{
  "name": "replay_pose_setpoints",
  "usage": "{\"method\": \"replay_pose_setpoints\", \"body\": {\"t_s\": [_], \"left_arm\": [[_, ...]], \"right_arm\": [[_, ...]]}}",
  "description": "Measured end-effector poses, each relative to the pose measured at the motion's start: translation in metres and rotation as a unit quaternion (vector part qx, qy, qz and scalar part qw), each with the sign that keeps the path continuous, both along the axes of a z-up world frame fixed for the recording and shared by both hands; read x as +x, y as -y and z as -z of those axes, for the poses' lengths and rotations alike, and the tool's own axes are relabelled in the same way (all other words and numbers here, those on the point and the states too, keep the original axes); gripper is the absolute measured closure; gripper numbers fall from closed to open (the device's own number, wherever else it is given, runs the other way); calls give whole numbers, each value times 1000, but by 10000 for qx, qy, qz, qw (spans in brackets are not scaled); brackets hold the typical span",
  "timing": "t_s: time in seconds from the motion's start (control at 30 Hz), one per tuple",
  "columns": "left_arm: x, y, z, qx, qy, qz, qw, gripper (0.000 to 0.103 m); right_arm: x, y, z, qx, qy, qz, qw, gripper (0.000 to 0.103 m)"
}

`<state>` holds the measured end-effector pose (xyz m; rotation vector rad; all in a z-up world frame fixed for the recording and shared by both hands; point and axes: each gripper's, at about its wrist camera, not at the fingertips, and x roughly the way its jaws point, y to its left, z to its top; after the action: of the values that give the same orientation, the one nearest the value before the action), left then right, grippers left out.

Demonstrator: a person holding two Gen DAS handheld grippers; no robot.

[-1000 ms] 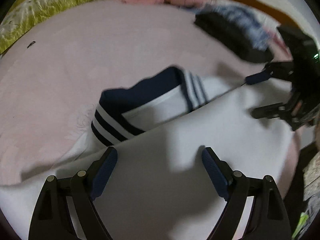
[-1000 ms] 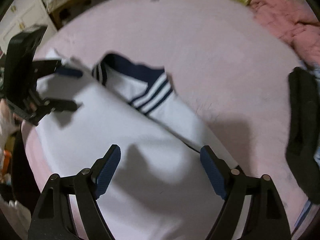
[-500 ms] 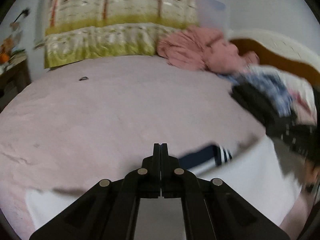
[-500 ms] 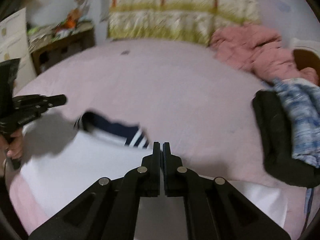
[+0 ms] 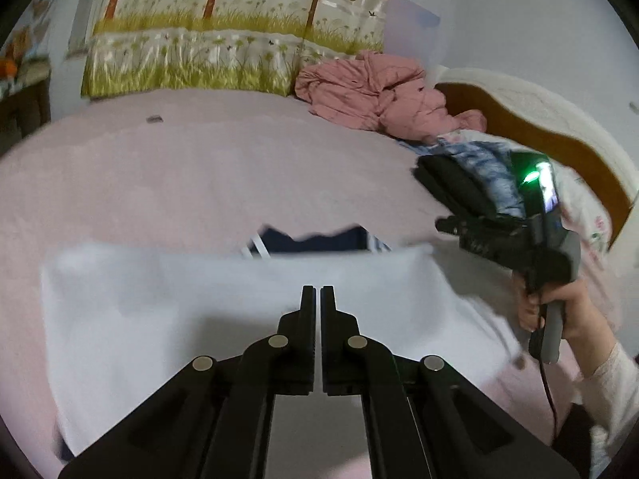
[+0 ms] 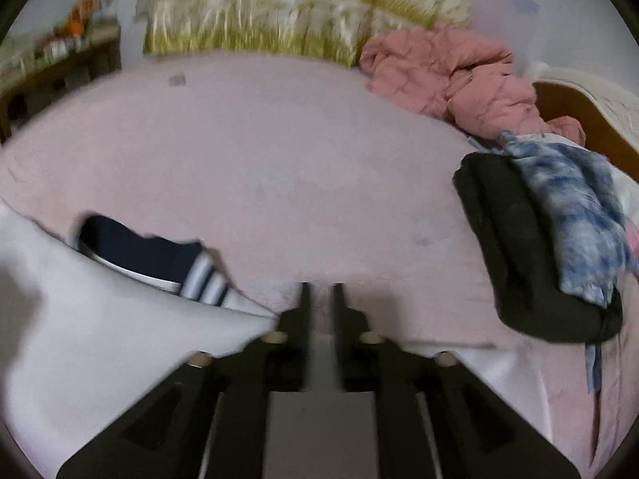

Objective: Fold large clothes

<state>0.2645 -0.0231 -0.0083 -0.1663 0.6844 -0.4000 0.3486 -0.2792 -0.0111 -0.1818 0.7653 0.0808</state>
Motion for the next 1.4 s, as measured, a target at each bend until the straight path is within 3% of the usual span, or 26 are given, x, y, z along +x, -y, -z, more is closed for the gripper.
{"method": "replay_pose_setpoints", "body": {"t_s": [0.17, 0.2, 0.23, 0.37, 0.5, 0.7, 0.8, 0.93, 1.03, 1.17, 1.27, 1.37, 1.4], "left_arm": [[-31, 16, 15, -313, -107, 414, 9986, 103], [-33, 22, 18, -295, -167, 535, 9980, 103], [-34, 28, 20, -269, -210, 621, 9975, 103], [-30, 46, 28, -54, -437, 651, 9969, 103], [-7, 56, 51, 382, -745, 353, 9959, 103], [26, 72, 66, 908, -572, 8, 9942, 102], [24, 63, 68, 675, -708, 25, 9952, 102], [-10, 50, 69, 577, -550, 252, 9965, 102], [-27, 53, 67, 824, -312, 247, 9958, 102], [-36, 59, 63, 1039, -82, 46, 9945, 102], [-42, 44, 63, 633, 7, -24, 9980, 102], [-38, 23, 66, 65, -132, -165, 9998, 102], [-38, 22, 65, 54, -122, -163, 9998, 102]], "right_arm": [[-73, 6, -28, 1063, 184, -351, 9935, 78], [-86, 5, -27, 1273, 140, -412, 9909, 84], [-95, 2, -23, 1413, 119, -447, 9889, 102], [-117, -19, 4, 1736, -159, -730, 9820, 103], [-97, -32, 48, 1817, -946, -589, 9770, 103], [-40, -29, 69, 1997, -1141, -420, 9723, 103], [-33, -25, 70, 2213, -1151, -253, 9681, 103], [-69, -32, 63, 1775, -935, -450, 9786, 103], [-95, -22, 60, 1898, -846, -564, 9765, 103], [-98, -13, 57, 2168, -779, -407, 9722, 103], [-115, -8, 50, 2103, -458, -216, 9763, 103], [-137, 4, 42, 1886, -29, -35, 9821, 90], [-145, 12, 39, 1830, 119, 138, 9829, 75]]}}
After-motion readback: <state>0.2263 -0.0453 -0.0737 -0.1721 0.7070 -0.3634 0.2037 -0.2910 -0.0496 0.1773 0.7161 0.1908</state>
